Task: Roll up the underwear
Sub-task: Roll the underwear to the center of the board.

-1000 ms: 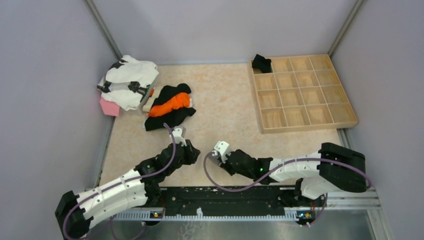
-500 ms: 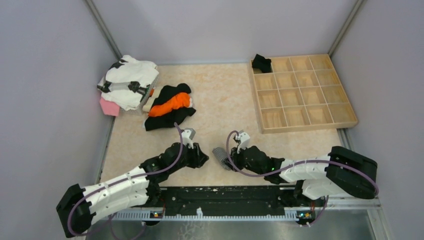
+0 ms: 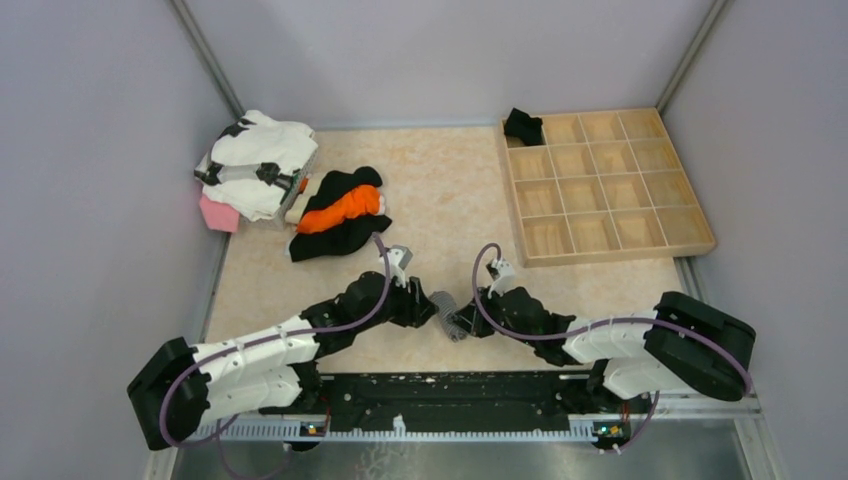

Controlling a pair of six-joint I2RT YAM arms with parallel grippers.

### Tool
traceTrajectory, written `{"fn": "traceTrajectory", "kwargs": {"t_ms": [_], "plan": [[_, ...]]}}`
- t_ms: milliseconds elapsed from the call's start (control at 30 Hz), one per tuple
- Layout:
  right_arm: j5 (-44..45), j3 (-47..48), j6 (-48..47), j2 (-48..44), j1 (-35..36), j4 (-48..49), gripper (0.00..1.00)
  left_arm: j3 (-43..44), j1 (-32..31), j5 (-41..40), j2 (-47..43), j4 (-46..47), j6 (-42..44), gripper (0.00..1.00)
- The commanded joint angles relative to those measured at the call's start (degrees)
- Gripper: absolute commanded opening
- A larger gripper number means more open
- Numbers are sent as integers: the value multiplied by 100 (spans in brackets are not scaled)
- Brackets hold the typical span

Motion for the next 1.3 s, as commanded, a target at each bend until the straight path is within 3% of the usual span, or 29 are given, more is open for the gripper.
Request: {"fn": "traceTrajectory", "kwargs": {"t_ms": [0,200,267,400,1267], "plan": [[11,-220,544,191,-89,-203,0,132,6,258,294,537,-5,58],[127,-438,1030,291,-104,101,0,-171,4,213,405,865,-448,72],[183,-543,1243,309,-104,254,0,-303,4,202,415,1046,-629,81],[272,-750,1595,344,-104,543,0,-480,-2,206,520,1385,-925,88],[64,-479,1312,473,-103,208,0,85,-11,-419,1315,1530,-1400,89]]}}
